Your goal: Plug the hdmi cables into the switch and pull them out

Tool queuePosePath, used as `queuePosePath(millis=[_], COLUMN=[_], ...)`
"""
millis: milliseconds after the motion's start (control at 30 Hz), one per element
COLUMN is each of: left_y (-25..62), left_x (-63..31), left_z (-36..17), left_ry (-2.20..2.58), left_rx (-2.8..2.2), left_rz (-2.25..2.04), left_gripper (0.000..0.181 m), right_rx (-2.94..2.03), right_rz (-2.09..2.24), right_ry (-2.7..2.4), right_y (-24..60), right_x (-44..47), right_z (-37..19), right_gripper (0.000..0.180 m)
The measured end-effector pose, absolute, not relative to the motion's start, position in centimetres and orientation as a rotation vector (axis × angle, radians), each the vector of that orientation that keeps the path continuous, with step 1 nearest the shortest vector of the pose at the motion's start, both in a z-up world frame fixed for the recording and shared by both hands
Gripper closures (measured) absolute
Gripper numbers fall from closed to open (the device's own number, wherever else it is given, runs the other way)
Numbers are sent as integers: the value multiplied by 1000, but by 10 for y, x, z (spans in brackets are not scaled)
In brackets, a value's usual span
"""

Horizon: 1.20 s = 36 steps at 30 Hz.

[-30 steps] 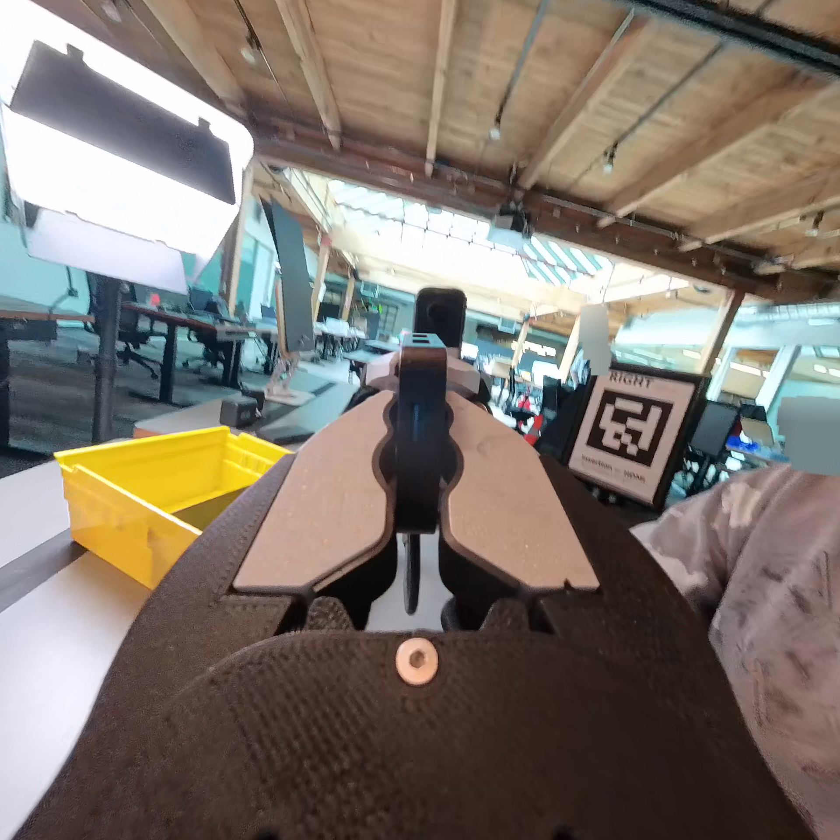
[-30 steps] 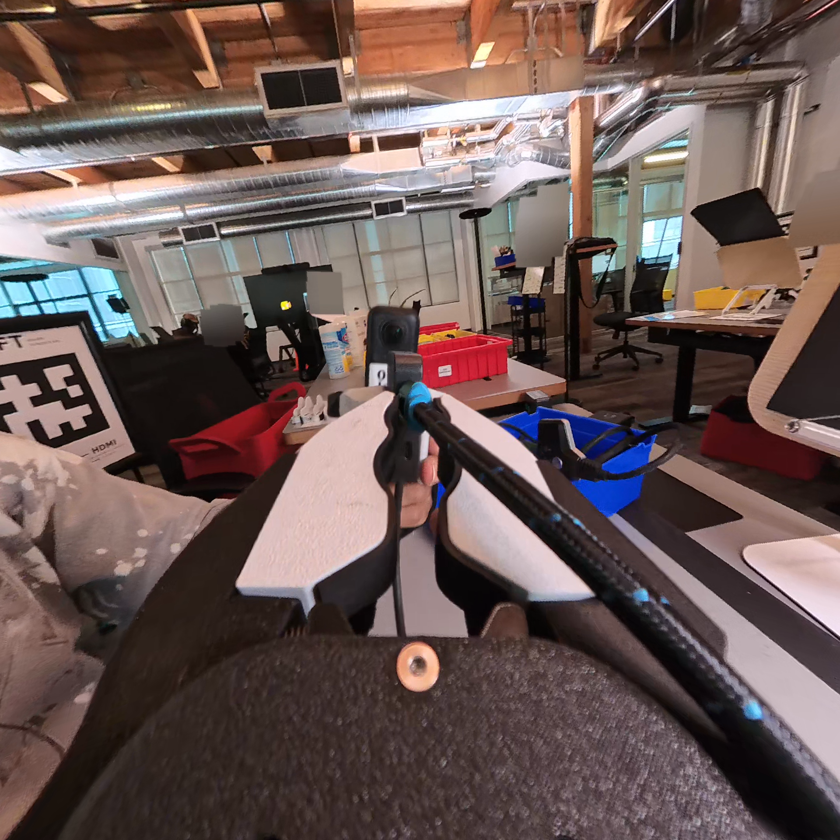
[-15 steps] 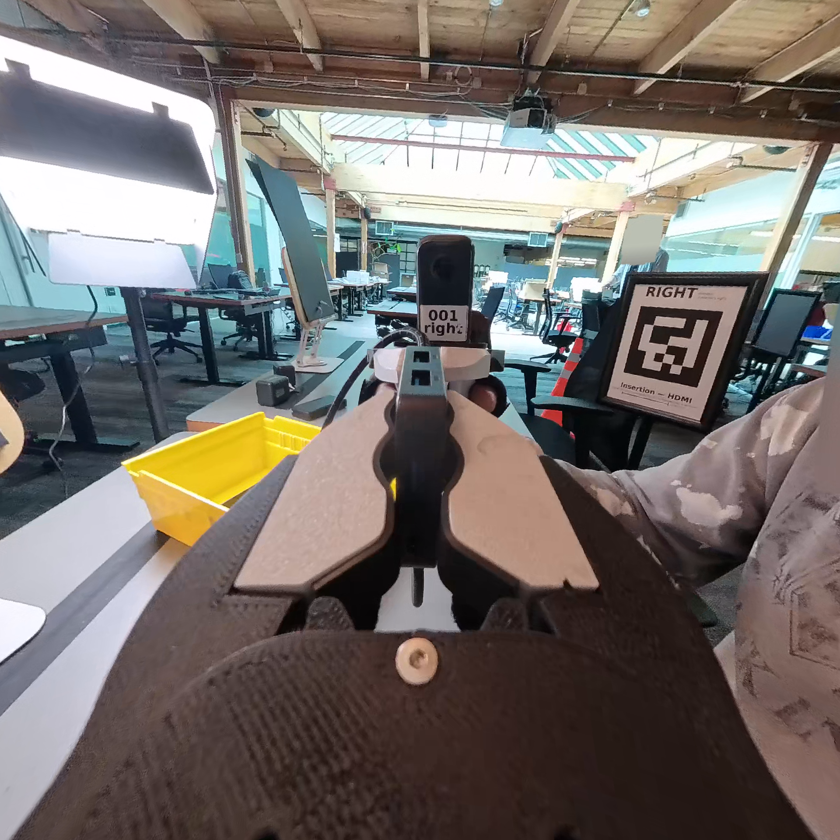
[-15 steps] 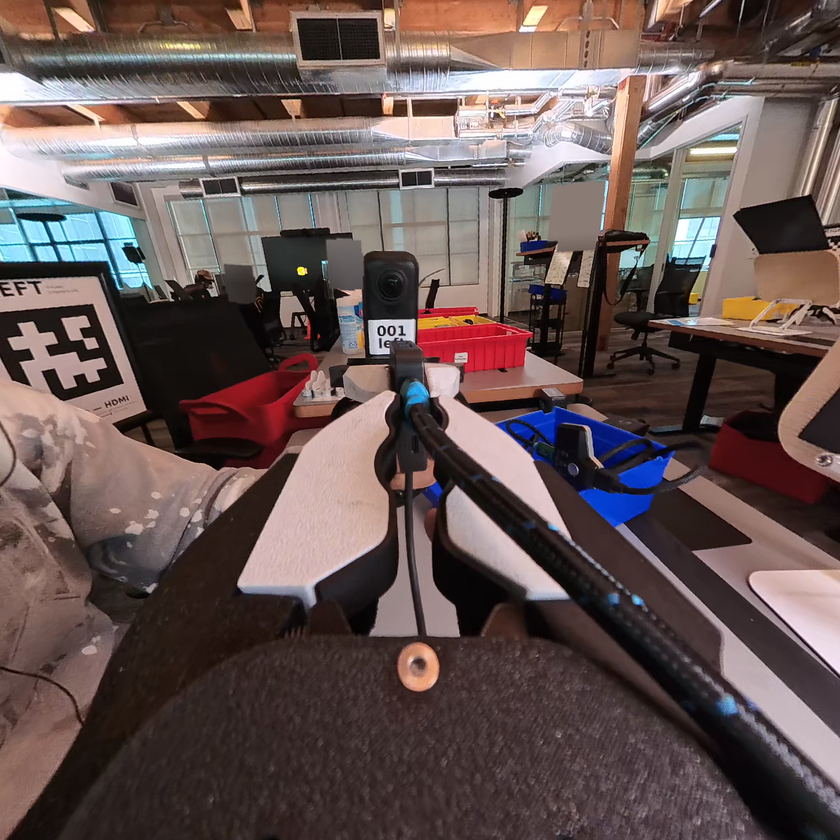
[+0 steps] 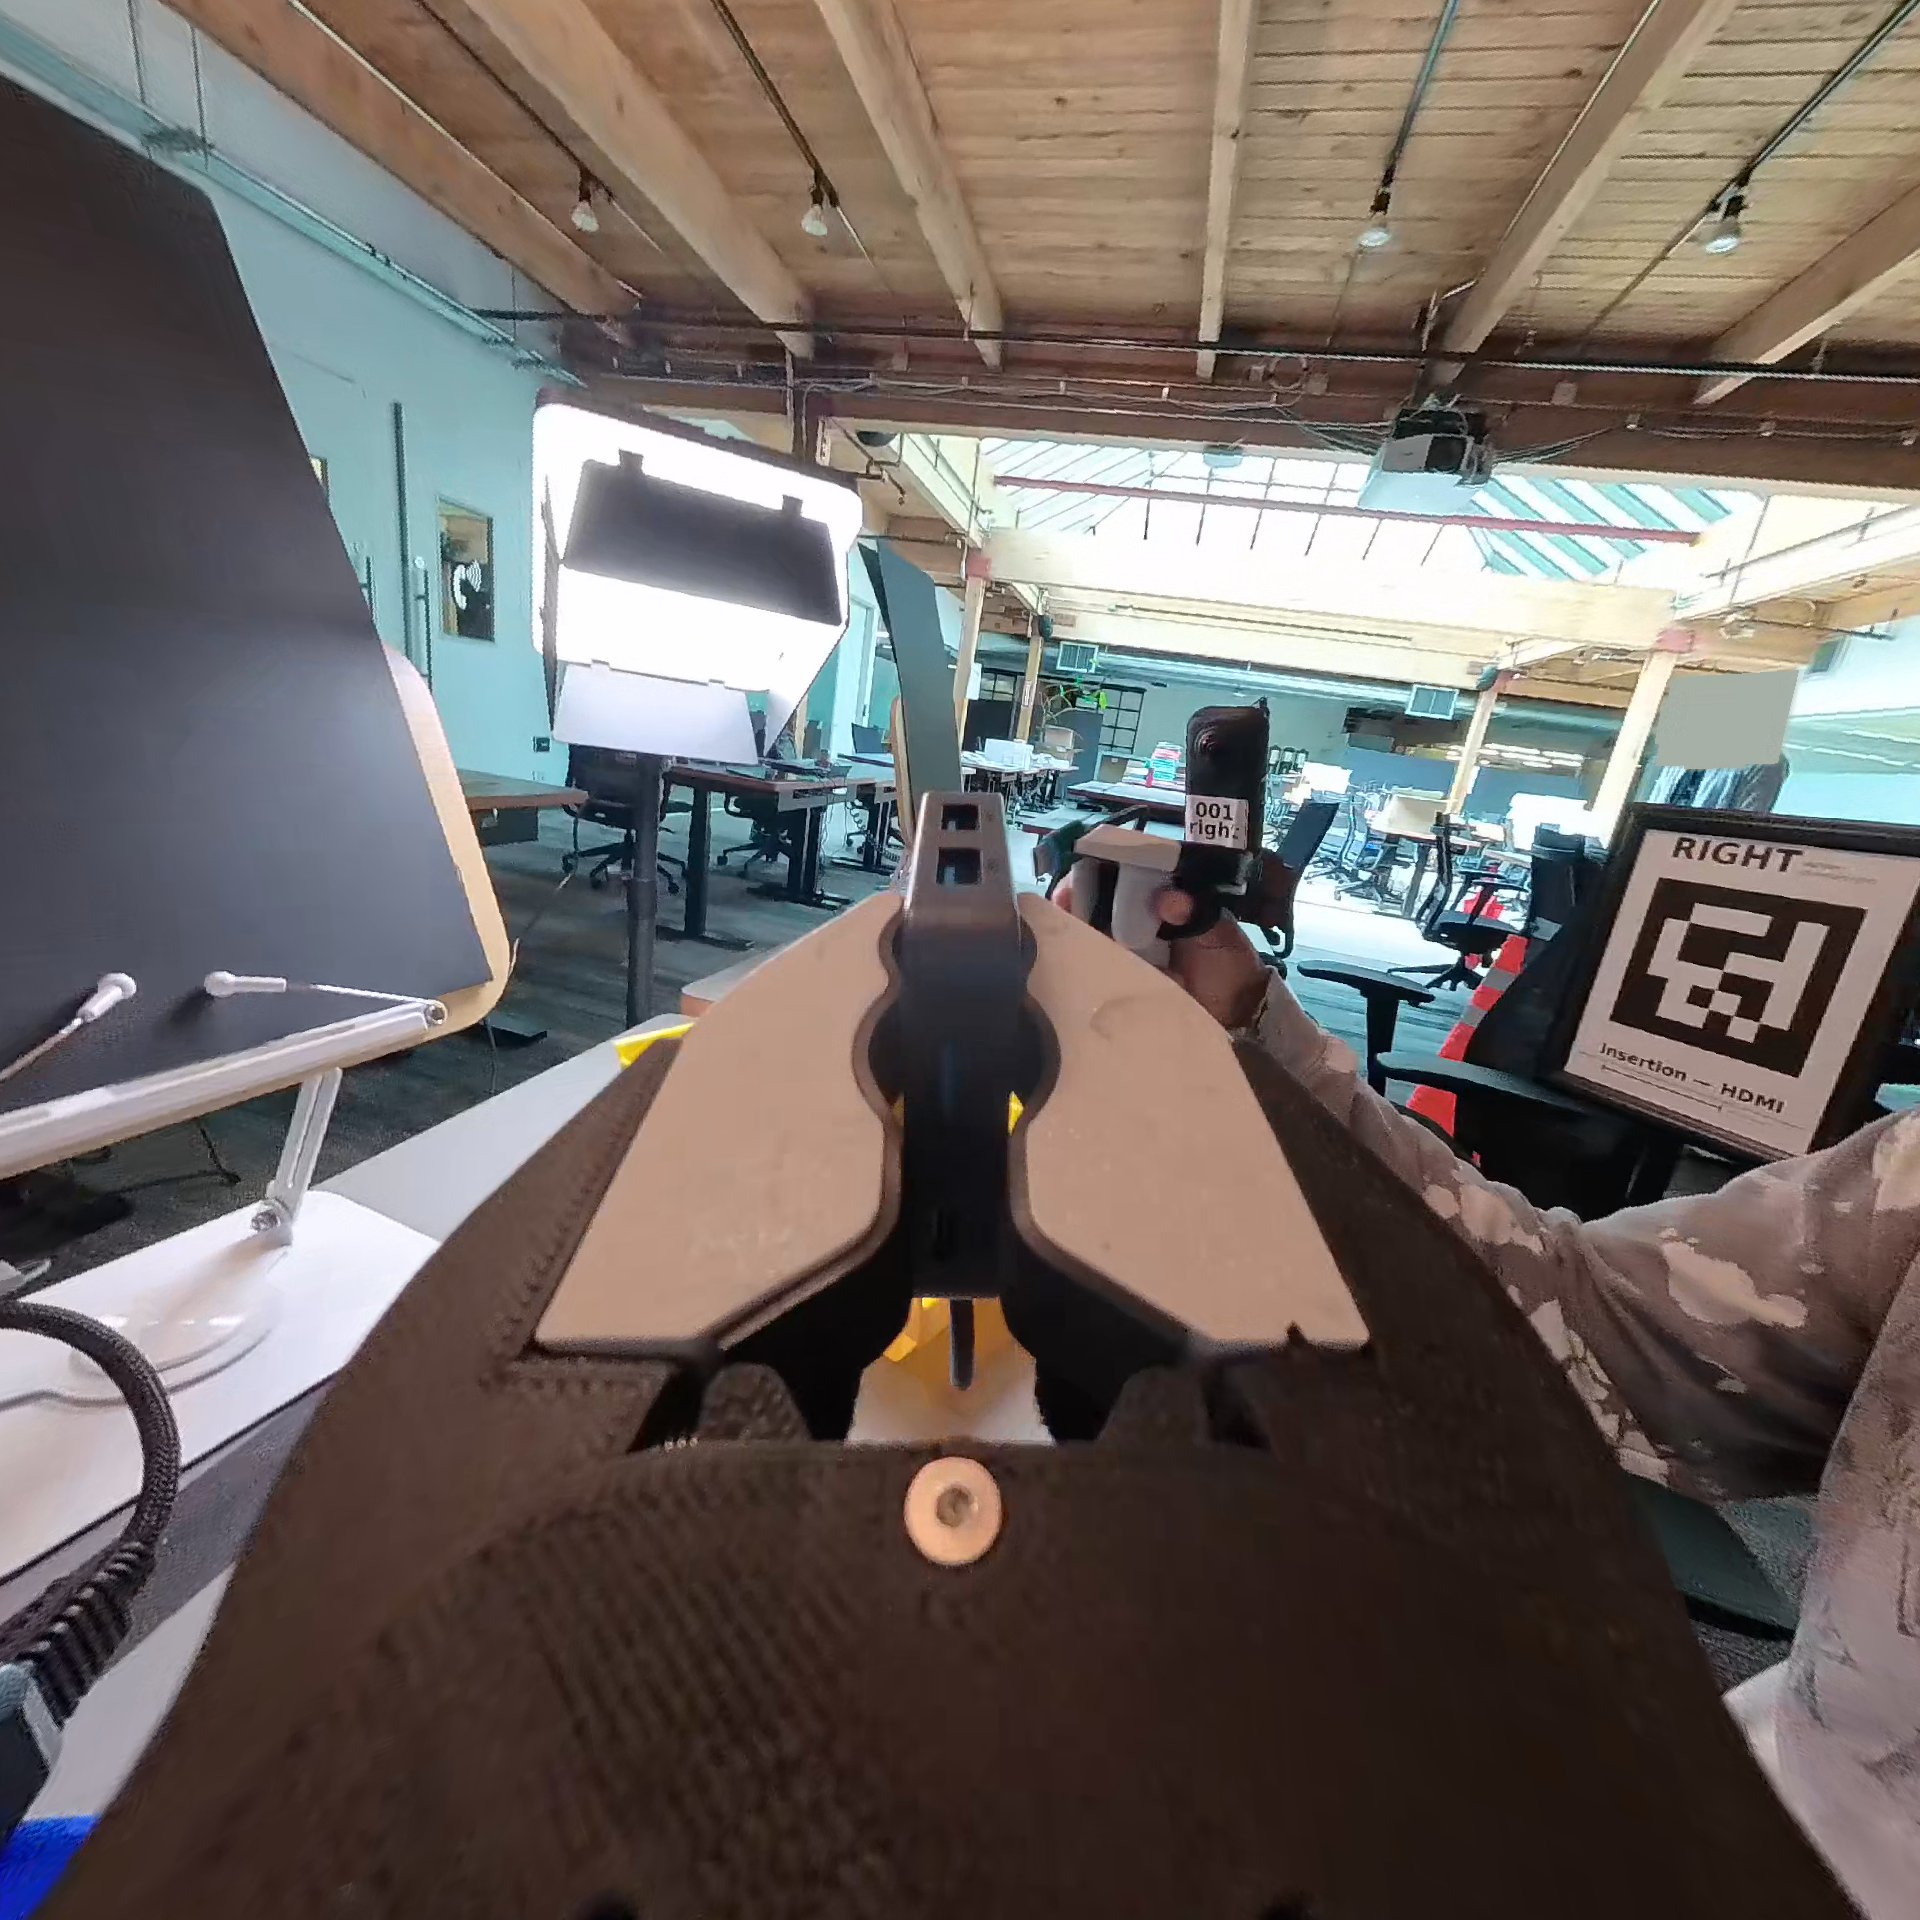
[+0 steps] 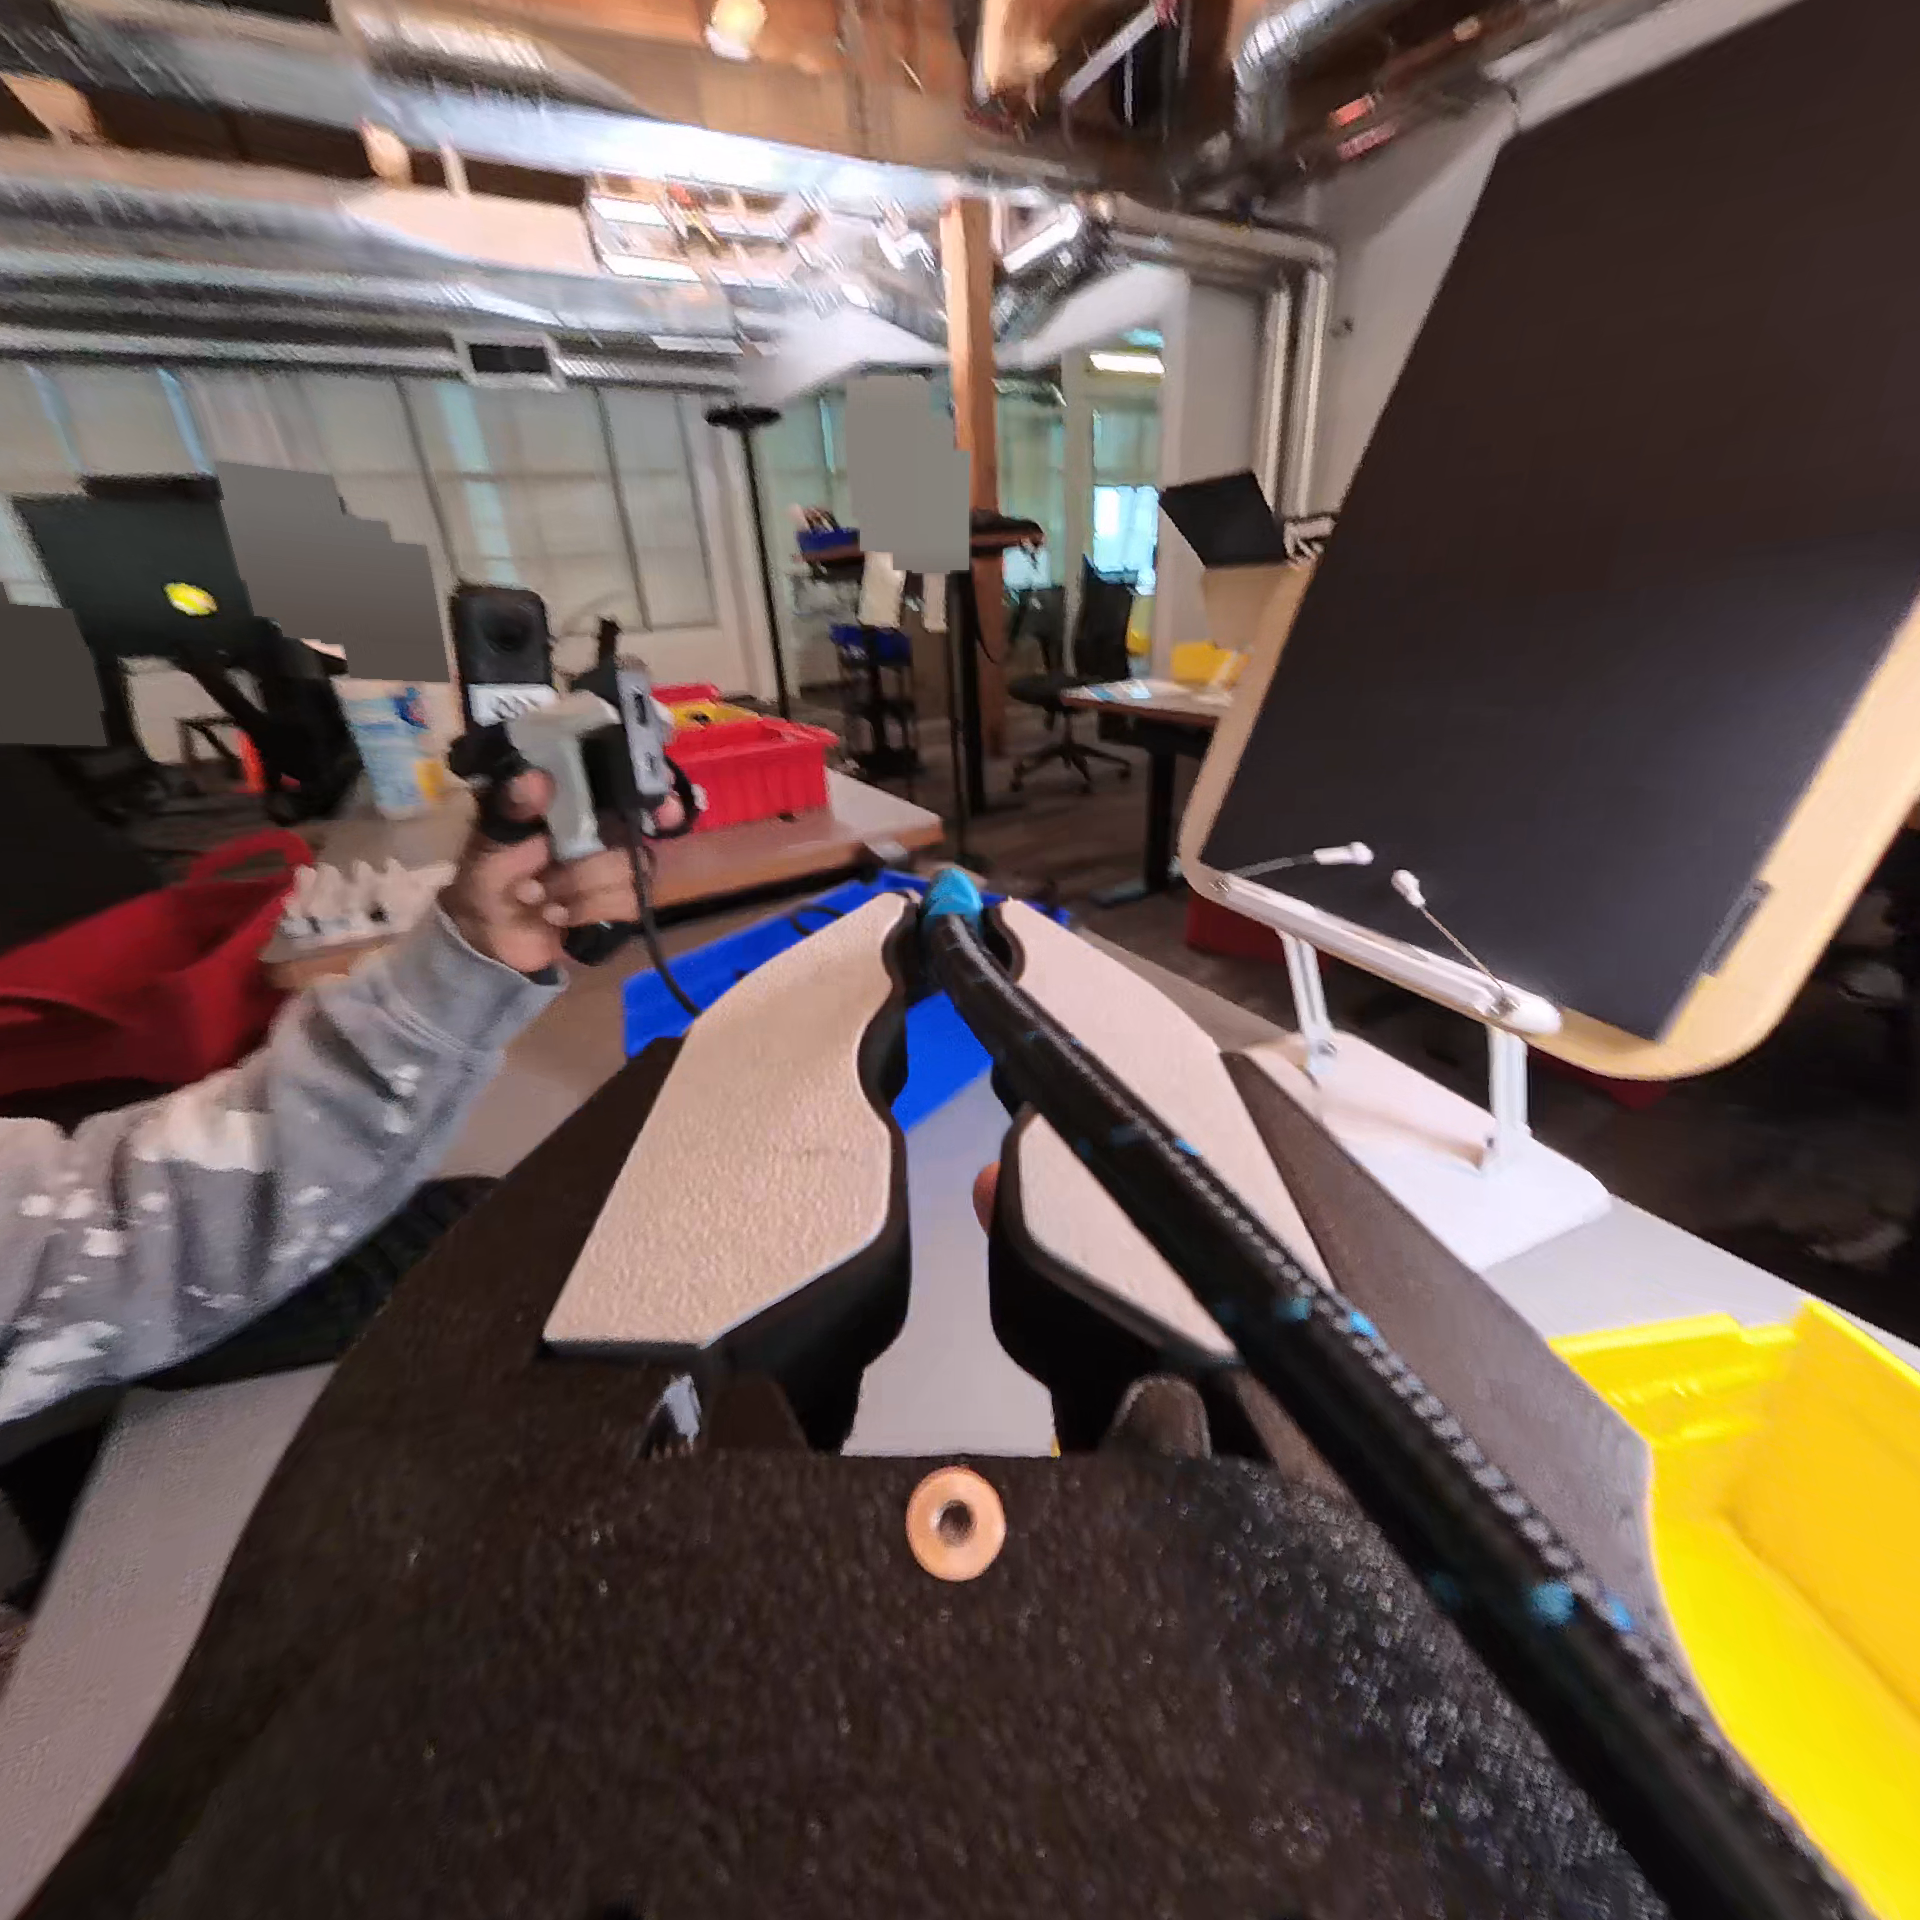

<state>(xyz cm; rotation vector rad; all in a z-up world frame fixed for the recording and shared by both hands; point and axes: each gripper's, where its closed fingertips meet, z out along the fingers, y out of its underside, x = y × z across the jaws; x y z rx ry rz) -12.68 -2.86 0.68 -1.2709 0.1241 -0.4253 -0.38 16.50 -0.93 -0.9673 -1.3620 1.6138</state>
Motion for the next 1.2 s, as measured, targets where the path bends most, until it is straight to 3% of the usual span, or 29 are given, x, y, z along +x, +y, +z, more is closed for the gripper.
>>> queuePosePath(millis=[267, 533, 700, 933, 1100, 1200], left_y=[-30, -34, -29, -29, -27, -24], left_x=[-137, -145, -142, -132, -127, -121], left_z=[2, 0, -5, -5, -6, -8], left_ry=[102, 106, 124, 161, 177, 198], left_rx=[-1289, -1319, -1363, -1405, -1428, -1444], left_rz=[-389, -347, -322, -284, -282, -289], left_gripper=[166, 166, 166, 166, 166, 166], right_rx=[-1144, -1565, -1631, -1618, -1579, -1458], right_rz=[1217, 488, 330, 126, 74, 286], right_ry=[-1611, -2097, -2419, -2555, -2437, -2289], right_y=[195, 240, 220, 225, 237, 221], right_x=[-58, -43, -8, 30, 45, 28], right_z=[-58, -213, -258, -250, -206, -164], right_gripper=[169, 169, 169, 158, 150, 149])
